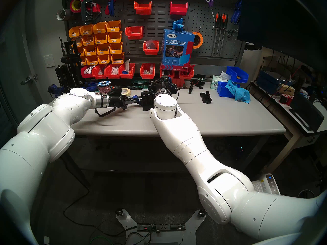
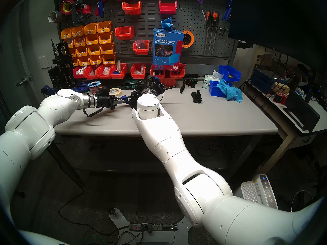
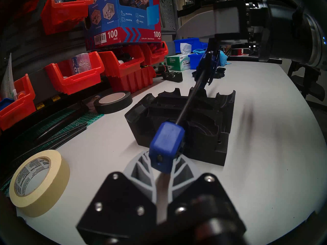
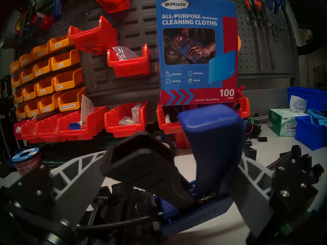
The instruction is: Clamp the two 3D printed pieces together with the clamp
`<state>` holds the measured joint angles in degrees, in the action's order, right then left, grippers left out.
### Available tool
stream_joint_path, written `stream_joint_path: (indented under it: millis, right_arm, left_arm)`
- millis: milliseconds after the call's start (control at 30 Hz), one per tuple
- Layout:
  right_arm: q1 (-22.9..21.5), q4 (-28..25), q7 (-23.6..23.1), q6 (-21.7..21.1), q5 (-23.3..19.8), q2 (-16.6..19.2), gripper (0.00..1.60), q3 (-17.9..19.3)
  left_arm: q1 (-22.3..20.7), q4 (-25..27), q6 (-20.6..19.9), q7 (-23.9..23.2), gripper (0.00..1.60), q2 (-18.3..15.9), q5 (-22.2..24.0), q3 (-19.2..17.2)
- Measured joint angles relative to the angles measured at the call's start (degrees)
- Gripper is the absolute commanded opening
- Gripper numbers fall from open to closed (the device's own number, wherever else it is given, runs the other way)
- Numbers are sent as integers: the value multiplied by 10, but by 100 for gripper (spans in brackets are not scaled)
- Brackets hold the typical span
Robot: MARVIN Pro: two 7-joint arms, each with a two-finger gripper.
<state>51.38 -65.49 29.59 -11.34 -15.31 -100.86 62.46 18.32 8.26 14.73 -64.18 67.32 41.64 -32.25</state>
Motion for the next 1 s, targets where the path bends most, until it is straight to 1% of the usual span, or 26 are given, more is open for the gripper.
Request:
stream_joint_path:
  millis: [1000]
  right_arm:
    - [-7,0,0,0,-10,0,160,0]
  left_arm:
    - [0,0,-8,0,0,1,0,-1]
